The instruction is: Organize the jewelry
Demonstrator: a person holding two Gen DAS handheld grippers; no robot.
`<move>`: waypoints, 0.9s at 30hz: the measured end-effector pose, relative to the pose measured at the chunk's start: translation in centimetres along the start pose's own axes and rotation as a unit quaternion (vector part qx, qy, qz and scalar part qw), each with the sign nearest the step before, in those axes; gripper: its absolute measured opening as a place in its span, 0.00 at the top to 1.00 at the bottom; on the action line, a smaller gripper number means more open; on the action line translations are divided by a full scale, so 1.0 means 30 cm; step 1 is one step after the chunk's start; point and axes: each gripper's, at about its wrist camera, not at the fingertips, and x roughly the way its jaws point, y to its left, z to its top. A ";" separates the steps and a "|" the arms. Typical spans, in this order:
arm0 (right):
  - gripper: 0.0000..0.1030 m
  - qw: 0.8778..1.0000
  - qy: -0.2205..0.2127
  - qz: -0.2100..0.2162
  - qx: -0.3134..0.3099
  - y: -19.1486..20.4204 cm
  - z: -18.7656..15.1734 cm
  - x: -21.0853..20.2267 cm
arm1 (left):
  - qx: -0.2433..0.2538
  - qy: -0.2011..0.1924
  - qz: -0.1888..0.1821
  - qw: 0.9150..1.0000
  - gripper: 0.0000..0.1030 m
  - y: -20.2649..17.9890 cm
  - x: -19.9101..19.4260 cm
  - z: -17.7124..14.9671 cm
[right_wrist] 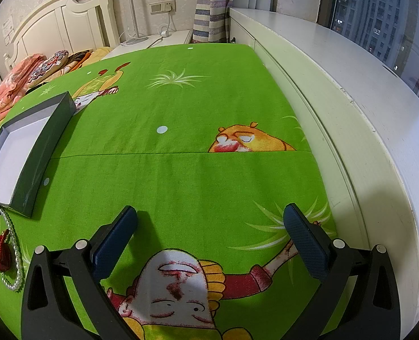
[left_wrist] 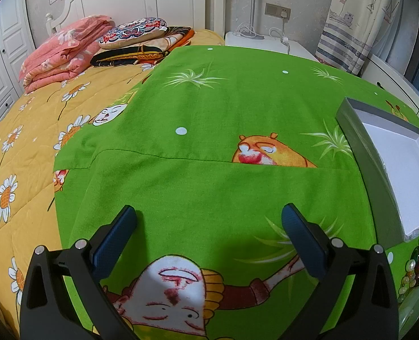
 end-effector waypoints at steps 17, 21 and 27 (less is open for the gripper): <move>0.06 0.994 -0.049 0.088 0.036 0.230 -0.165 -0.330 | -0.030 -0.177 0.050 0.982 0.04 -0.268 -0.588 -0.247; 0.06 0.988 -0.112 0.104 -0.013 0.450 -0.296 -0.571 | -0.013 -0.179 0.080 0.981 0.04 -0.430 -0.732 -0.361; 0.06 0.989 -0.130 0.021 -0.070 0.691 -0.418 -0.731 | 0.017 -0.189 0.028 0.981 0.04 -0.603 -0.848 -0.499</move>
